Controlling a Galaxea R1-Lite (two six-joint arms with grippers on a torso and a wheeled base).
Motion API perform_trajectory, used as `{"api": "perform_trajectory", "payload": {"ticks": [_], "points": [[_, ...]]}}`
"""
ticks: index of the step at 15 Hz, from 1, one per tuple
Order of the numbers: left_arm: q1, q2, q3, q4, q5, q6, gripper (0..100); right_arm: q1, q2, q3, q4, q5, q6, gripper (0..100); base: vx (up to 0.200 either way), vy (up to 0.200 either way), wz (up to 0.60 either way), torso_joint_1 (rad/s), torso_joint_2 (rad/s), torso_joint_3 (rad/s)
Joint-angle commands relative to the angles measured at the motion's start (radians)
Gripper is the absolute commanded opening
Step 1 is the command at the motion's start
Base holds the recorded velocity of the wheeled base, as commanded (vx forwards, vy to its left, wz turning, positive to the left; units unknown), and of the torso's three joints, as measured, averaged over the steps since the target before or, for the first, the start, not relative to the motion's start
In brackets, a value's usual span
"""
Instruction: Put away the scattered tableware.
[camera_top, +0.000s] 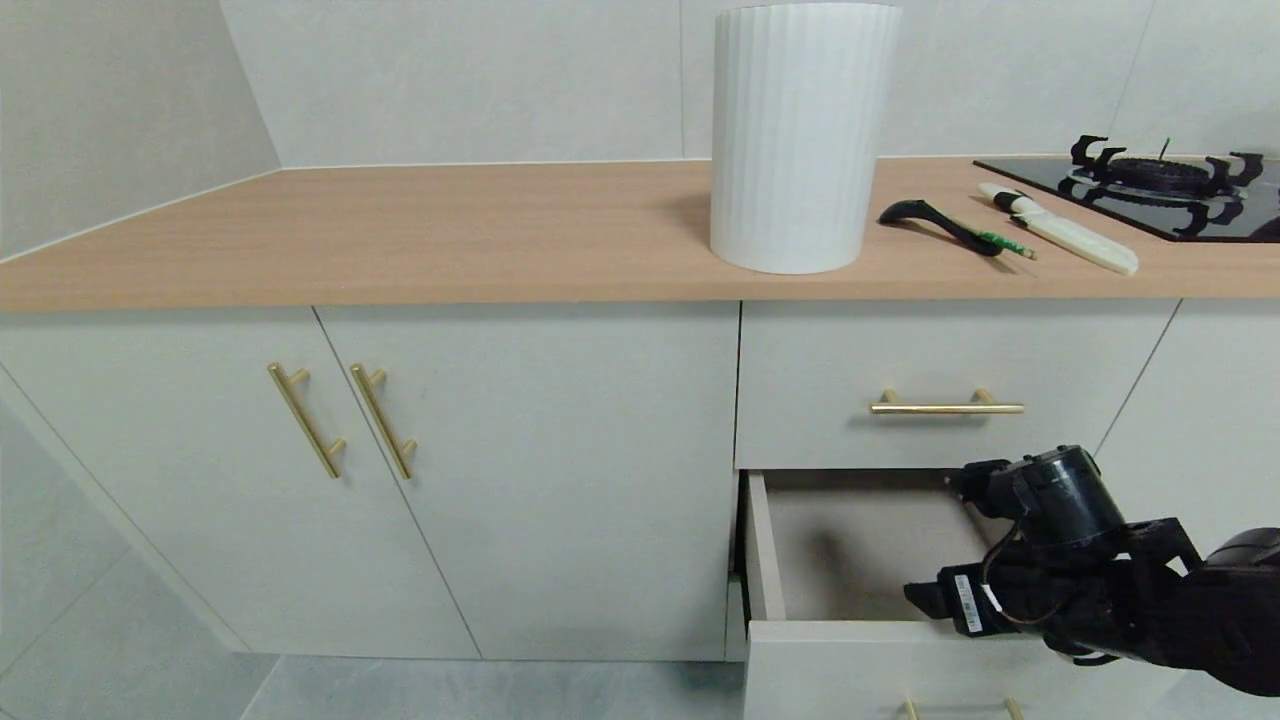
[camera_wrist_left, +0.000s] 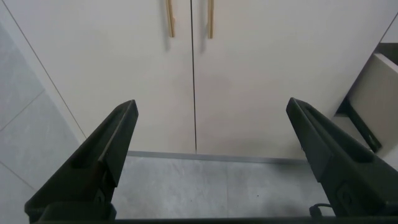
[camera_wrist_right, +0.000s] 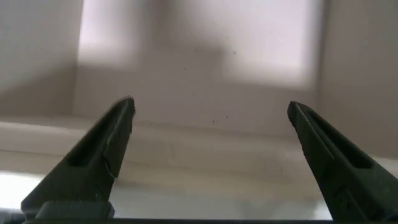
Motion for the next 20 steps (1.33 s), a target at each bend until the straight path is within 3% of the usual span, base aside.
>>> {"api": "perform_trajectory", "payload": {"ticks": [1,6,20], "points": [[0.000,0.001,0.000,-0.001,0.000,-0.001,100,0.023,-0.068,-0.020,0.063,0.004,0.000,100,0.000,0.000,0.00,0.000,0.00,0.000],[0.000,0.001,0.000,0.001,0.000,-0.001,100,0.092,-0.121,-0.030,0.253,0.004,-0.002,100,0.000,0.000,0.00,0.000,0.00,0.000],[0.000,0.001,0.000,-0.001,0.000,-0.001,100,0.162,-0.144,-0.035,0.638,0.002,-0.127,100,0.000,0.000,0.00,0.000,0.00,0.000]]}}
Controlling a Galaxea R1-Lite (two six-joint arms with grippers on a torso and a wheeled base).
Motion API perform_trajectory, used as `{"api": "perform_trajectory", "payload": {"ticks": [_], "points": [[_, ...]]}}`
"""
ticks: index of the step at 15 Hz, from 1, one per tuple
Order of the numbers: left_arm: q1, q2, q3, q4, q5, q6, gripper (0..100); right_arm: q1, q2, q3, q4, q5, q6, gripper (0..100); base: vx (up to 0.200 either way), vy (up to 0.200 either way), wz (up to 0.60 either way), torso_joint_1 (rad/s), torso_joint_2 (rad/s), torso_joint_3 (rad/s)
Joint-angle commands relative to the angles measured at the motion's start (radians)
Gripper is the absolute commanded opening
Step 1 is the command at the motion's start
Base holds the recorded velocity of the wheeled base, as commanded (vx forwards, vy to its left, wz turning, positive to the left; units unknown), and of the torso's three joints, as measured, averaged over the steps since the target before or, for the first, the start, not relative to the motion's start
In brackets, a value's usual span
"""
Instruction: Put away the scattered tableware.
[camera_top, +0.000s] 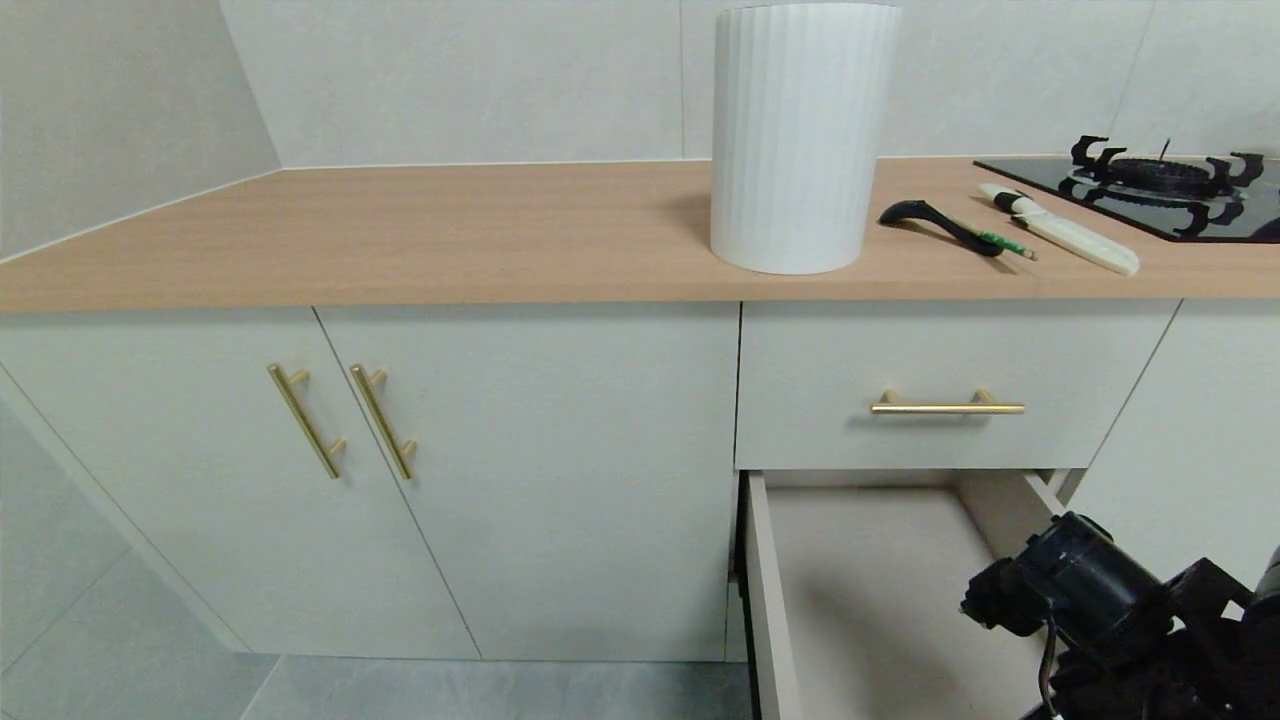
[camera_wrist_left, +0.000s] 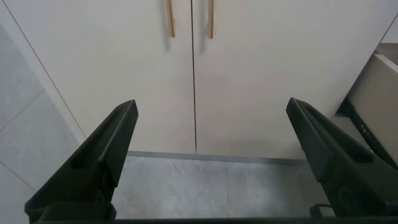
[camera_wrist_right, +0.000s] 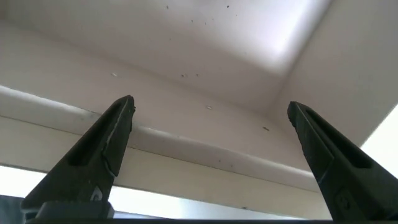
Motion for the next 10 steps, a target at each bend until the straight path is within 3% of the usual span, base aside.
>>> {"api": "perform_trajectory", "payload": {"ticks": [1,10], "points": [[0.000,0.001,0.000,-0.001,0.000,0.000,100,0.014,-0.004,-0.001,0.008,0.001,0.001,100,0.000,0.000,0.00,0.000,0.00,0.000],[0.000,0.001,0.000,0.001,0.000,0.000,100,-0.023,-0.084,-0.060,-0.009,0.001,0.059,100,0.000,0.000,0.00,0.000,0.00,0.000]]}}
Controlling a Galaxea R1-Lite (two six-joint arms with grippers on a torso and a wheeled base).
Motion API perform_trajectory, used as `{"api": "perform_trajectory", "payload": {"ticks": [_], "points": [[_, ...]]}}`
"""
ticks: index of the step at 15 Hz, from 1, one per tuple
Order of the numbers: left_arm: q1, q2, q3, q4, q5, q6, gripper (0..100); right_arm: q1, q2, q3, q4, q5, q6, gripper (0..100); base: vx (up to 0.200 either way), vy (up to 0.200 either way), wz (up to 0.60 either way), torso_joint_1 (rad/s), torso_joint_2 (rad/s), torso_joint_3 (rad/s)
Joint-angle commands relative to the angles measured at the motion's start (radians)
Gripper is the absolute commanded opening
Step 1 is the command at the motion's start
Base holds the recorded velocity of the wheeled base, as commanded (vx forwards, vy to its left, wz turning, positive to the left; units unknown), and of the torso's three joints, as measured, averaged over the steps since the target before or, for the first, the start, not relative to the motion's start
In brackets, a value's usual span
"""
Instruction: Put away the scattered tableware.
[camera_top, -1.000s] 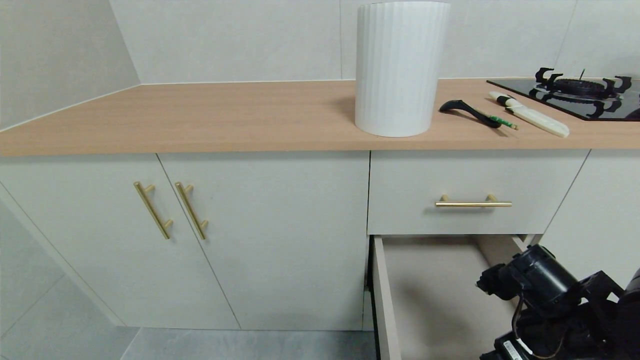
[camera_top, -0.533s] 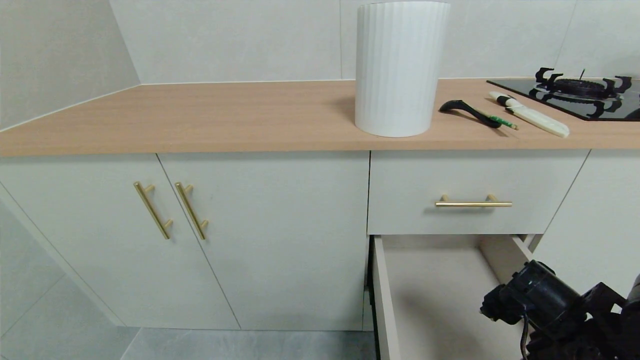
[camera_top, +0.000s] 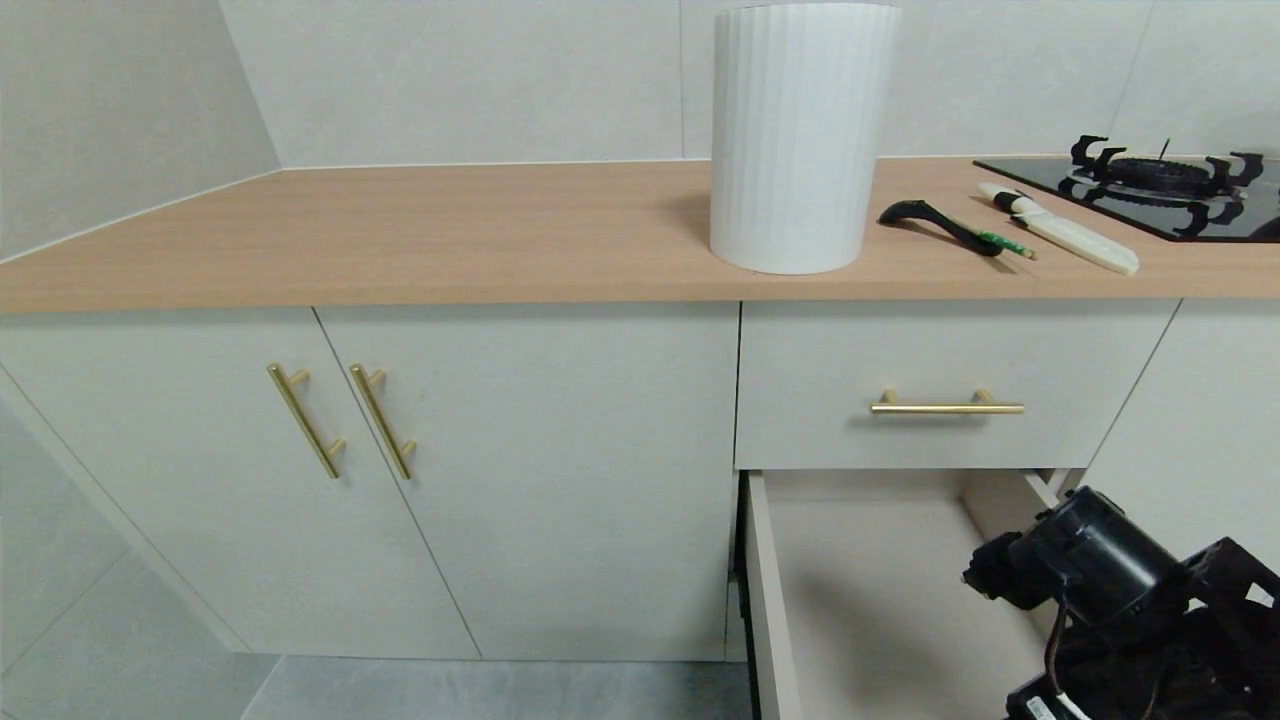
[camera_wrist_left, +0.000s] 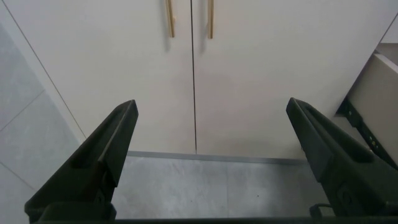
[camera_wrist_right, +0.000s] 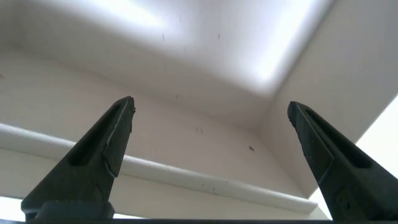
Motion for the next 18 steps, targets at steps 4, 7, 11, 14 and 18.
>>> {"api": "perform_trajectory", "payload": {"ticks": [4,7,11,14,18], "points": [[0.000,0.001,0.000,0.000,0.000,0.000,100,-0.094,-0.099,-0.025,-0.086,-0.010,0.009,100,0.000,0.000,0.00,0.000,0.00,0.000],[0.000,0.001,0.000,0.000,0.000,0.000,100,-0.108,-0.148,-0.021,-0.142,-0.010,0.004,100,0.000,0.000,0.00,0.000,0.00,0.000],[0.000,0.001,0.000,-0.001,0.000,0.000,100,-0.108,-0.166,-0.022,-0.179,-0.011,0.002,100,0.000,0.000,0.00,0.000,0.00,0.000],[0.000,0.001,0.000,-0.001,0.000,0.000,100,-0.120,-0.166,-0.021,-0.201,-0.011,0.002,100,0.000,0.000,0.00,0.039,-0.17,-0.132],[0.000,0.001,0.000,-0.001,0.000,0.000,100,-0.121,-0.166,-0.021,-0.201,-0.010,0.001,100,0.000,0.000,0.00,0.116,-0.36,-0.304]]}}
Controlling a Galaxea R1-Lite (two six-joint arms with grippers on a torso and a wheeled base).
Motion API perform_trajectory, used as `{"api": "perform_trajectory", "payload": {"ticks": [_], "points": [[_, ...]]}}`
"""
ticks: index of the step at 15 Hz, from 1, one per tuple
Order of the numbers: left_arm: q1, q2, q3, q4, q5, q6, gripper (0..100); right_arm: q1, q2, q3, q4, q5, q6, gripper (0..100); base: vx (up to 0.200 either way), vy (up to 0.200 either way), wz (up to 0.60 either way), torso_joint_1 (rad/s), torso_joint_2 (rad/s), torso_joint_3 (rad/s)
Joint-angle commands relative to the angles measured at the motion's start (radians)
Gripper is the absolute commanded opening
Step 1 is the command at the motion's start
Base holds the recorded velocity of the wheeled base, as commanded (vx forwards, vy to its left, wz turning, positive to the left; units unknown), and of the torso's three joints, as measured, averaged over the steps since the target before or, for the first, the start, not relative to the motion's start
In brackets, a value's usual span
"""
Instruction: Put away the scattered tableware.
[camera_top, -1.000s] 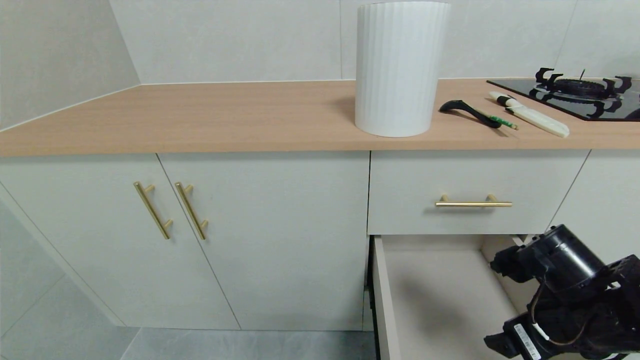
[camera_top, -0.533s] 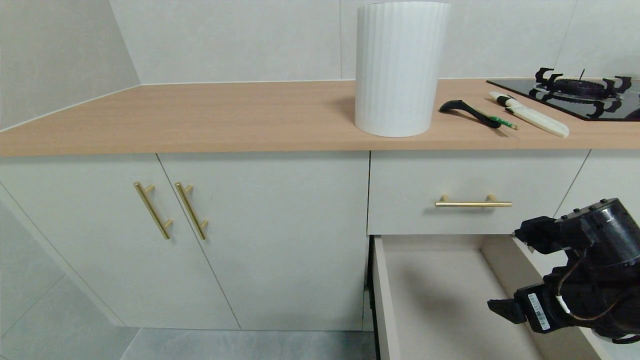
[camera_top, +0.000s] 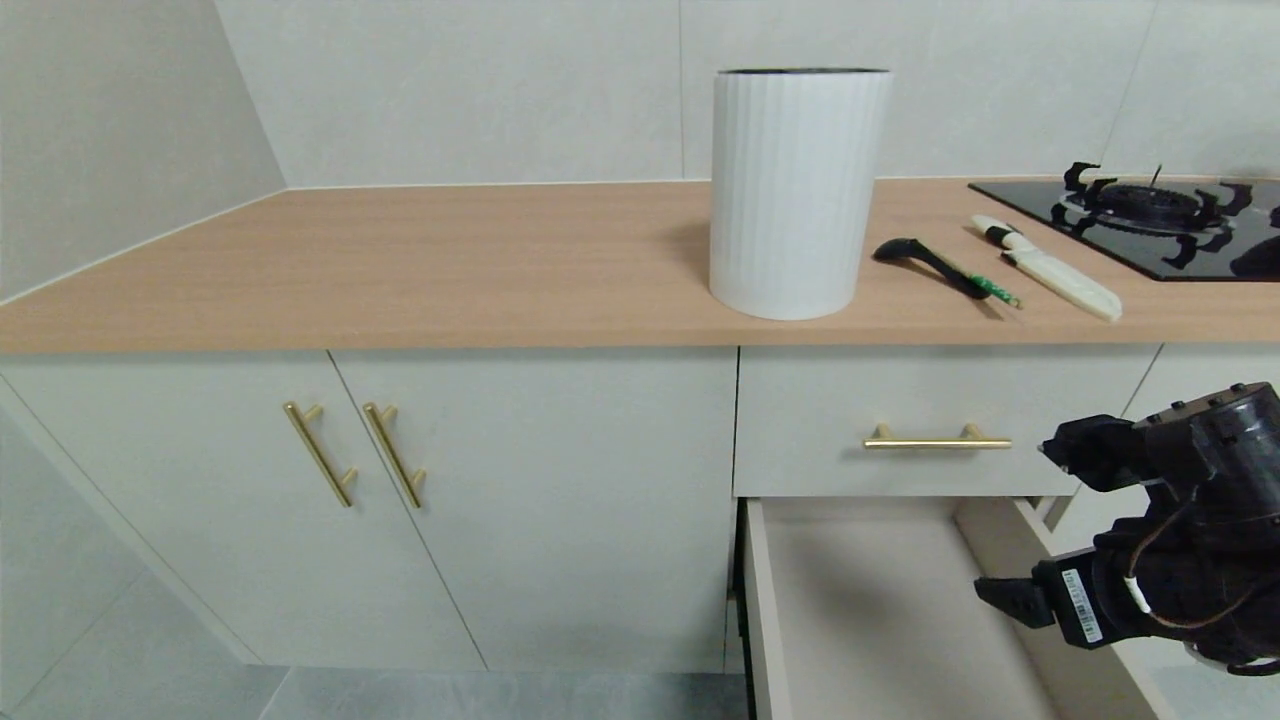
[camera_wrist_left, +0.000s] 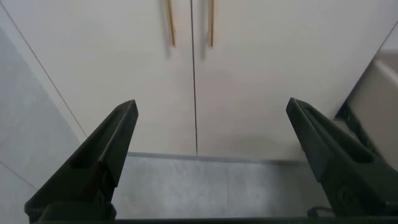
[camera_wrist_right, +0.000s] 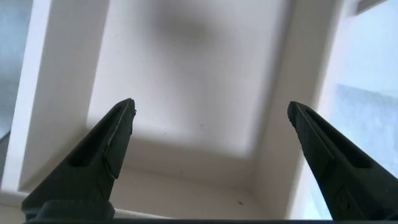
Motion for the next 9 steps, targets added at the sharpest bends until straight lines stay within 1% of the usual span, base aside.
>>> {"api": "perform_trajectory", "payload": {"ticks": [1,9], "points": [[0.000,0.001,0.000,0.000,0.001,0.000,100,-0.001,0.001,0.000,0.000,-0.002,0.000,100,0.000,0.000,0.00,0.105,-0.52,-0.281],[0.000,0.001,0.000,0.000,0.001,0.000,100,-0.001,0.003,0.002,0.000,0.000,0.000,100,0.000,0.000,0.00,0.178,-0.48,-0.296]]}}
